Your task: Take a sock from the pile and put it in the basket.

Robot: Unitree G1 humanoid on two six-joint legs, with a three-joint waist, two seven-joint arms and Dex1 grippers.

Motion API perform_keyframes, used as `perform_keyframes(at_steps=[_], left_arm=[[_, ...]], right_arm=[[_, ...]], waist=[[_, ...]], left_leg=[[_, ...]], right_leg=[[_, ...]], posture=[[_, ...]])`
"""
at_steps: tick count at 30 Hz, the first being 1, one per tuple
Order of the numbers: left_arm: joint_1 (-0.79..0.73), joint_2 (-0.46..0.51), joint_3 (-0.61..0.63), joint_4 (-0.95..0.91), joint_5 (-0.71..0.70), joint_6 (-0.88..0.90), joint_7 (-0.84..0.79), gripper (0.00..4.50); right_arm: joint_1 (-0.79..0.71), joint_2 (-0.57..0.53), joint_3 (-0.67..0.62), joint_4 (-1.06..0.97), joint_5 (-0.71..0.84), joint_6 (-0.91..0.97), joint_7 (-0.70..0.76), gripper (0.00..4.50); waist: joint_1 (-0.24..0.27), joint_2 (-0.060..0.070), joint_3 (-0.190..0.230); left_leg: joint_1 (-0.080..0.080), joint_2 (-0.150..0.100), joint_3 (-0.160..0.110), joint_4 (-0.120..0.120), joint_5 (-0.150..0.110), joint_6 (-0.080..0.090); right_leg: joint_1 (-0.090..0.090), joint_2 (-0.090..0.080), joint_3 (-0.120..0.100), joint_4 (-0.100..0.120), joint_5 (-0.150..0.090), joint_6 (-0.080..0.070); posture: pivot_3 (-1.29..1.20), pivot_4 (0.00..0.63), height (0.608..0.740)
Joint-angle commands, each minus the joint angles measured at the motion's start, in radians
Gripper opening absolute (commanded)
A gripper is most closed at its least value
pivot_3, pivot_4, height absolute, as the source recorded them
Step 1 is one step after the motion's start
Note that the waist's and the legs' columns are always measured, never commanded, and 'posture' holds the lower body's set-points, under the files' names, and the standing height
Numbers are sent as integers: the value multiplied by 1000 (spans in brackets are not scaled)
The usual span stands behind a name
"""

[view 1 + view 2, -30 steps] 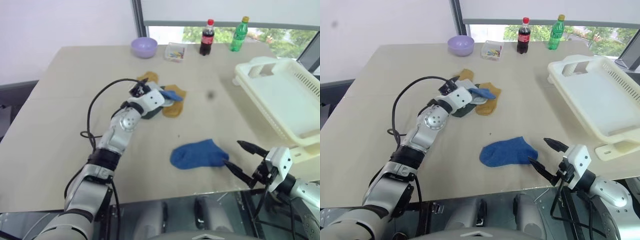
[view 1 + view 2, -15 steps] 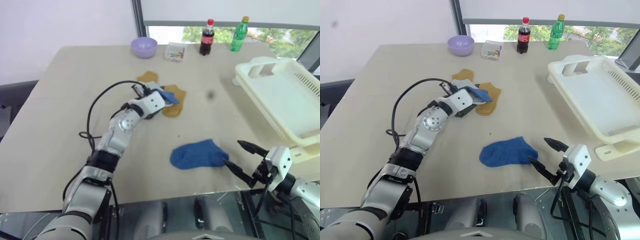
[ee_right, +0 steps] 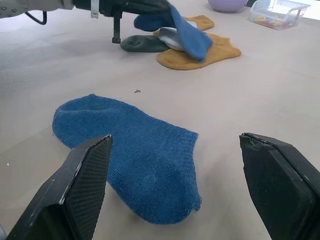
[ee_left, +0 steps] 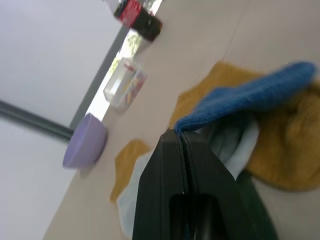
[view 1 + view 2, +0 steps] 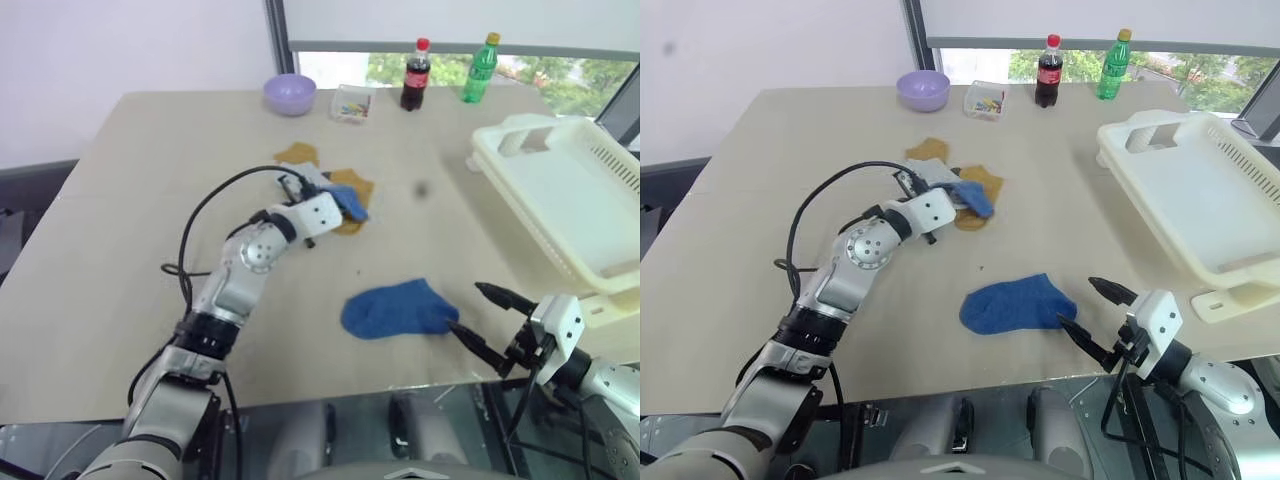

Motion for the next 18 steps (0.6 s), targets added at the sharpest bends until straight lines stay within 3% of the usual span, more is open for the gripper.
perform_keyframes(at_steps=[1,6,12,15,16,18], left_arm=[[16,-15,-43,-97,-17,19,-75,16],[63,-44,-114,-176,-32,91,-188,16],[102,-206,-110,-328,-201,468,-324,16],[76,-197,-128,-347,-224,556,-377,16],[73,-187,-135,-353,-233,570,-392,589],[70,-185,-116,-379,-287,667,-419,1298]], right_arm=[[-2,-2,-4,-13,1,-23,3,4174],[-2,-8,-8,-15,-1,6,-12,4174],[-11,-4,-24,-20,-5,49,-64,4174],[-28,-5,-33,-14,-10,89,-108,4174],[-34,-5,-34,-13,-11,95,-116,4174],[-53,-15,-45,-5,-10,147,-148,4174]], waist=[[0,0,0],[-1,0,0],[2,0,0],[-2,0,0],[-6,0,0],[-12,1,0]], left_leg=[[0,0,0,0,0,0],[0,0,0,0,0,0],[-1,0,0,0,0,0],[-1,0,-1,0,0,0],[0,0,-1,0,0,0],[0,0,0,-1,0,0]], right_leg=[[0,0,0,0,0,0],[0,0,0,0,0,0],[-1,0,0,0,0,0],[-1,0,0,0,0,0],[-1,1,0,0,0,0],[-1,3,1,0,0,0]], posture=[[0,150,735],[0,150,735],[0,150,735],[0,150,735],[0,150,735],[0,150,735]])
